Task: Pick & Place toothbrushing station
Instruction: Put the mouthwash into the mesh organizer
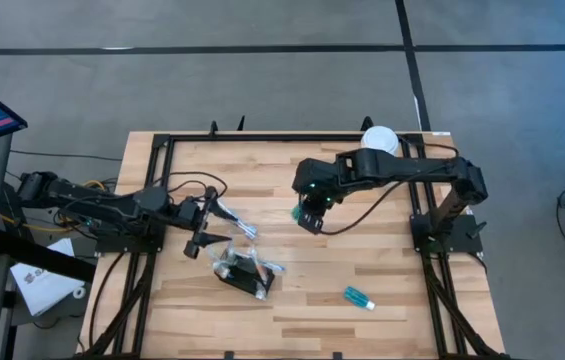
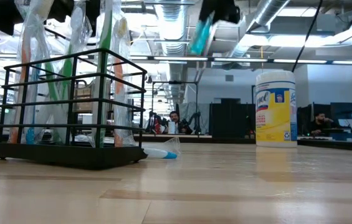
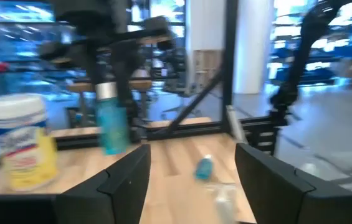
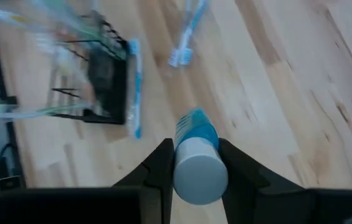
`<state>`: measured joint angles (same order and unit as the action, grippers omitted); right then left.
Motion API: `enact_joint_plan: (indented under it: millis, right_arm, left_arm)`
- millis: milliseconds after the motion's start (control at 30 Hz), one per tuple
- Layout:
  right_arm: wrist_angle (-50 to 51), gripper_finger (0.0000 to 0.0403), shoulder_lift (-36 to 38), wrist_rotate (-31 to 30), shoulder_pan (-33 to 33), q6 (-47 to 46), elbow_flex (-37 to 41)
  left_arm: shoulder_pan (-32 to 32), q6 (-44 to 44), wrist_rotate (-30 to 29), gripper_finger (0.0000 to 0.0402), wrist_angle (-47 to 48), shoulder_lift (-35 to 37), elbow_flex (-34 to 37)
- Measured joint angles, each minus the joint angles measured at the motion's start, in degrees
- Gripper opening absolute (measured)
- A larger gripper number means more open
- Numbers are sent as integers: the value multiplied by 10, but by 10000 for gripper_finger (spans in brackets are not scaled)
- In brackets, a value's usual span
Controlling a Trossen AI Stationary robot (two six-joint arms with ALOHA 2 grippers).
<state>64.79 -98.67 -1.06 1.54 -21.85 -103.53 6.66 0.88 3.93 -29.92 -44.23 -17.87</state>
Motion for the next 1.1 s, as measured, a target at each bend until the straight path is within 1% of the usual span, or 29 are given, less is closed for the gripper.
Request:
enact_joint_plan:
  millis: [133, 200, 367, 467, 567, 700, 833, 933, 967, 1100]
  right_arm:
    - [0, 83, 0, 17, 17, 3, -23]
    - [0, 83, 0, 26, 24, 4, -33]
    - [9, 83, 0, 27, 37, 4, -59]
    - [10, 83, 0, 27, 42, 0, -68]
    - [9, 83, 0, 35, 42, -1, -71]
    - [6, 83, 0, 43, 43, -1, -71]
    - [-5, 83, -27, 63, 47, 2, -82]
    - [10, 83, -67, 76, 54, 24, -134]
    - [34, 83, -83, 76, 56, 35, -157]
    - [83, 83, -163, 91, 65, 67, -267]
  left_arm:
    - [0, 8, -54, 218, 4, -1, 0]
    - [0, 8, -62, 214, 3, -1, 0]
    - [0, 9, -82, 210, 4, -1, 0]
    - [0, 27, -104, 209, 4, -1, 0]
    - [0, 34, -130, 209, 4, 0, 0]
    - [0, 34, -146, 209, 4, -1, 0]
    - [0, 34, -158, 209, 6, -1, 0]
    - [0, 34, -163, 209, 8, -1, 0]
    - [0, 34, -164, 209, 9, -1, 0]
    - [-2, 34, -166, 209, 16, -1, 0]
